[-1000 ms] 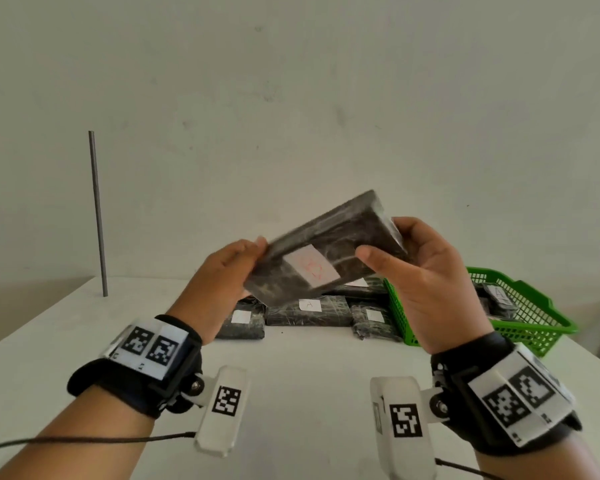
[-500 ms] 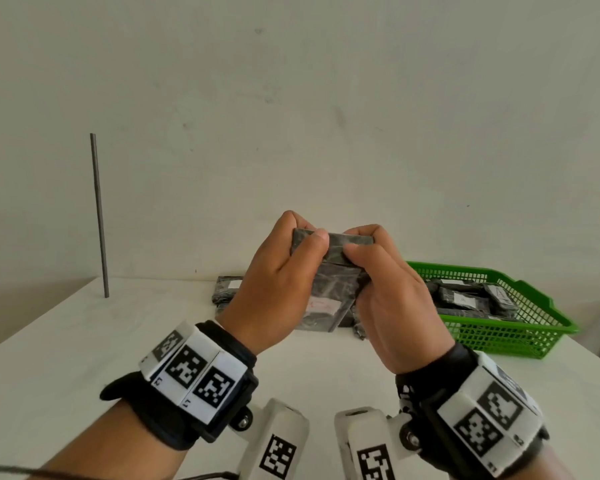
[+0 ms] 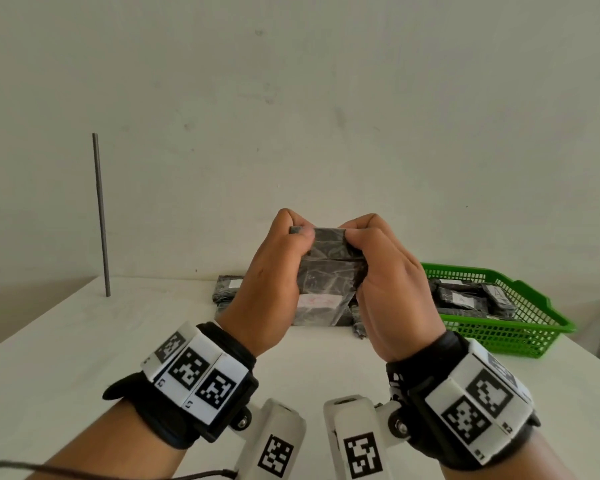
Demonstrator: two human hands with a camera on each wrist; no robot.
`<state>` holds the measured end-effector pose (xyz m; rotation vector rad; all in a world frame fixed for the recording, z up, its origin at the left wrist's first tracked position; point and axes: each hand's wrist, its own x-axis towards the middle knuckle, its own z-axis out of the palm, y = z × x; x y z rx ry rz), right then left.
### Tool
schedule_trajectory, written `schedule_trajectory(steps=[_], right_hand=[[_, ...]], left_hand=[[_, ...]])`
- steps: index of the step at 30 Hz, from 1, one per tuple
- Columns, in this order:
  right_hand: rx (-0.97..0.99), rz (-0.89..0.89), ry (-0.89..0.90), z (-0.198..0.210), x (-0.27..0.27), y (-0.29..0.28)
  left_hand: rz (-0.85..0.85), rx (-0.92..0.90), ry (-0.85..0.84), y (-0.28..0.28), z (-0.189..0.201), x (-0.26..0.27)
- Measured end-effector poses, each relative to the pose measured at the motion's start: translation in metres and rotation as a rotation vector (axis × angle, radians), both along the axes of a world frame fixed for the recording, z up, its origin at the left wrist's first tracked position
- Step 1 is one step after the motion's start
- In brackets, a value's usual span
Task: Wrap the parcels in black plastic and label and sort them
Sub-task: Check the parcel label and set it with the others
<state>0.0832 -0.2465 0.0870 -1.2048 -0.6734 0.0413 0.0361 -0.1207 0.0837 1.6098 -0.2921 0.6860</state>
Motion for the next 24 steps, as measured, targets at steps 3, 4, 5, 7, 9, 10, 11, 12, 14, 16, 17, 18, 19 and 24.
schedule_trajectory(steps=[3,4,5,7,9,10,11,12,14,16,17,18,19,24], right_hand=[[-0.012,0.098,0.036,0.000,0.001,-0.003],[-0.009,0.150,0.041,0.000,0.000,-0.004],[-0.015,0.180,0.035,-0.001,-0.001,-0.004],[-0.035,0.156,0.006,-0.001,-0.001,-0.005],[0.002,0.059,0.029,0.003,0.002,-0.004],[0.044,0.008,0.069,0.006,0.006,-0.004],[0.092,-0.037,0.126,0.009,0.011,-0.005],[0.136,-0.066,0.185,0.011,0.017,-0.007],[0.202,-0.093,0.279,0.013,0.028,-0.012],[0.160,-0.078,0.295,0.008,0.031,-0.016],[0.079,-0.070,0.277,0.002,0.030,-0.017],[-0.033,-0.055,0.256,-0.006,0.029,-0.016],[-0.151,-0.036,0.238,-0.015,0.026,-0.015],[-0.304,0.076,0.168,-0.033,0.019,-0.015]], left_hand=[[0.070,0.037,0.023,0.002,0.001,-0.002],[0.105,0.047,0.030,0.005,0.002,-0.001],[0.110,0.033,0.053,0.008,0.004,0.000],[0.013,-0.027,0.138,0.015,0.006,0.002],[-0.113,-0.053,0.206,0.022,0.003,0.004],[-0.139,-0.015,0.246,0.023,0.000,0.005],[-0.127,0.056,0.294,0.023,-0.003,0.002],[-0.080,0.144,0.333,0.024,-0.008,0.001],[0.031,0.267,0.337,0.028,-0.016,-0.001],[0.108,0.238,0.330,0.031,-0.022,-0.002],[0.141,0.169,0.323,0.032,-0.023,-0.001],[0.173,0.085,0.321,0.032,-0.022,0.000],[0.193,0.006,0.320,0.032,-0.021,0.000],[0.101,-0.003,0.389,0.041,-0.011,-0.004]])
